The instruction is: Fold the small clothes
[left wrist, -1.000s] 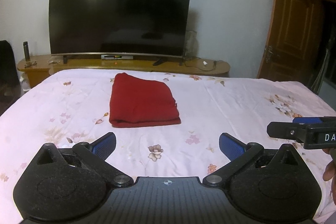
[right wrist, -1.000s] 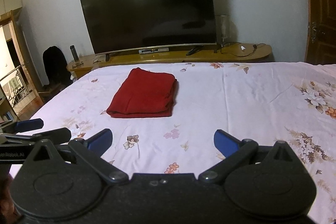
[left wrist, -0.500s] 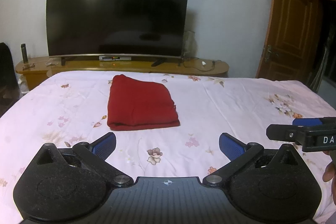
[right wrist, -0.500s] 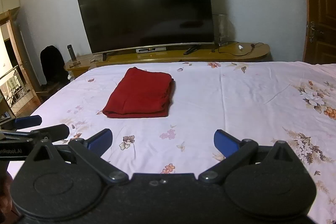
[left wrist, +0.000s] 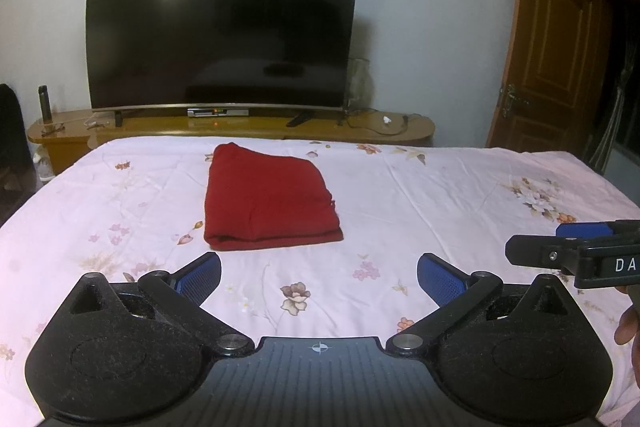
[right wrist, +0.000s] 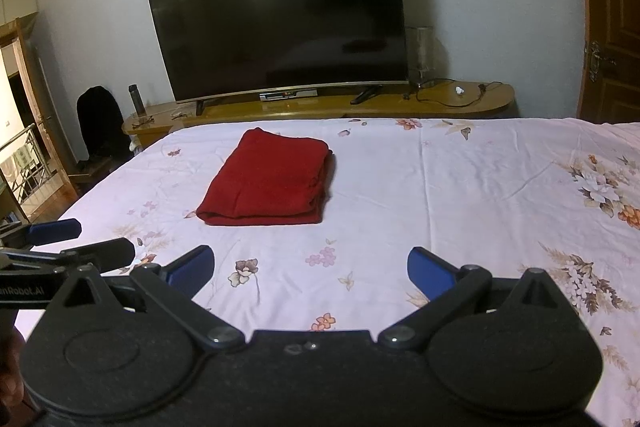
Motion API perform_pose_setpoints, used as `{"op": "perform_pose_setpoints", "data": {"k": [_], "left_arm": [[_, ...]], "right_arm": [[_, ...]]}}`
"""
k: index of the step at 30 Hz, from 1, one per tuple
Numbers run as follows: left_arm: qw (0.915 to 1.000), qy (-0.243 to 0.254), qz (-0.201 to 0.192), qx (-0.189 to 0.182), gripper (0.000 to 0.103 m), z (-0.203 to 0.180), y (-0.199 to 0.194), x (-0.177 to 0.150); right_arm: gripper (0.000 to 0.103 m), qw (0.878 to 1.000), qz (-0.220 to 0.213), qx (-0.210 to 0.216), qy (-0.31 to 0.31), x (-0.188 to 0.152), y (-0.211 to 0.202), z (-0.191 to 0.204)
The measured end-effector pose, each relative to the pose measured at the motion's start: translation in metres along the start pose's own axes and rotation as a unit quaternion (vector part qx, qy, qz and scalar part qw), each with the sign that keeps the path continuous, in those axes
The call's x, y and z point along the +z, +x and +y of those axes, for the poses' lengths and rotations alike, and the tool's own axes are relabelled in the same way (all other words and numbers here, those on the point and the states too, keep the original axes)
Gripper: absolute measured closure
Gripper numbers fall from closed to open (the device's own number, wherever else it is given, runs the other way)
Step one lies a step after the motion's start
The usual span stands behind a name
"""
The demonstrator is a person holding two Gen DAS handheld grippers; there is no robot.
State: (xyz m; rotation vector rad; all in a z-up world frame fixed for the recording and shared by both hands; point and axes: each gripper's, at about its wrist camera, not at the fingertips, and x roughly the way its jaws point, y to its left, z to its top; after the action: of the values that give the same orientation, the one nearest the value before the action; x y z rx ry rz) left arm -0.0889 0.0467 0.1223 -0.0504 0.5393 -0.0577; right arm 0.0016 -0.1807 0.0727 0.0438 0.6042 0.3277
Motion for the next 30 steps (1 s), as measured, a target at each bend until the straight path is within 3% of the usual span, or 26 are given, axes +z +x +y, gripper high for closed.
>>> {"op": "perform_pose_setpoints", "data": {"k": [30], "left_arm": [[1.0,0.001,0.0,-0.006,0.0,0.0034,0.0013,-0.0009]], "right_arm": [[0.001,1.0,0.001,0.0,0.0,-0.0013,0.001,0.0016]]}}
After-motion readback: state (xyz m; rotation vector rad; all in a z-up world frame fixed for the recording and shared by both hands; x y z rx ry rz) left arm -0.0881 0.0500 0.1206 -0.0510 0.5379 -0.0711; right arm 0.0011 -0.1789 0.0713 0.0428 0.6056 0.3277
